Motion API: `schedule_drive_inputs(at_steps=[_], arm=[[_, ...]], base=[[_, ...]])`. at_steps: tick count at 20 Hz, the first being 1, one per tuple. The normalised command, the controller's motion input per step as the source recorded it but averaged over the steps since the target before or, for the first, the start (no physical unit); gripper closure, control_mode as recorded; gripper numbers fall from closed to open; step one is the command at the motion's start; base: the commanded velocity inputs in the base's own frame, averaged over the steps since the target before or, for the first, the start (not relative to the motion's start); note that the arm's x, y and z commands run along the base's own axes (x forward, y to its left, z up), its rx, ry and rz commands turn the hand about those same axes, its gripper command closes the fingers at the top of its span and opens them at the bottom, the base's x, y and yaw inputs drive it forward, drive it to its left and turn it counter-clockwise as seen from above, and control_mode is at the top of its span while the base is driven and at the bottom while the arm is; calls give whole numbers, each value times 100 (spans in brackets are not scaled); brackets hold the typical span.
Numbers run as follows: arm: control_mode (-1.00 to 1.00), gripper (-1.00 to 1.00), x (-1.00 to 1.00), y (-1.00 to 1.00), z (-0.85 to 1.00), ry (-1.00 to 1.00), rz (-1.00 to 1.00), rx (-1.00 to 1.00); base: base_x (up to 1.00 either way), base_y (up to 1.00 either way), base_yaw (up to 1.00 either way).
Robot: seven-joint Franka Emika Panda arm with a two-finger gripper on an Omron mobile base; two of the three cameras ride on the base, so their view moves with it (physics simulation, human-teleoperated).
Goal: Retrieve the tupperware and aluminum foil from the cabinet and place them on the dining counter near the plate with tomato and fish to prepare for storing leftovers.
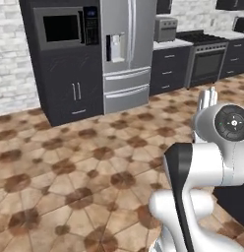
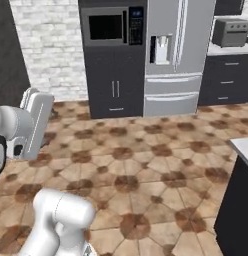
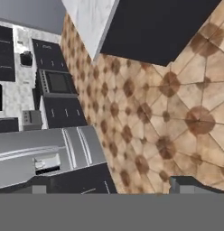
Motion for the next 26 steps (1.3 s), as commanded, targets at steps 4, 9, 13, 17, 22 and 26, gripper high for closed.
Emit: schedule_drive_inputs(at_steps=[4,9,13,17,22,26], arm=[[100,-100,0,0,0,0,0,0],[100,-100,0,0,0,0,0,0],[100,-100,0,0,0,0,0,0],[100,-100,0,0,0,0,0,0],[100,-100,0,0,0,0,0,0],[100,-100,0,0,0,0,0,0]], base=[[100,0,-38],[100,0,-42],[100,0,-43],[100,0,-43],[100,0,-43],[100,0,-42]])
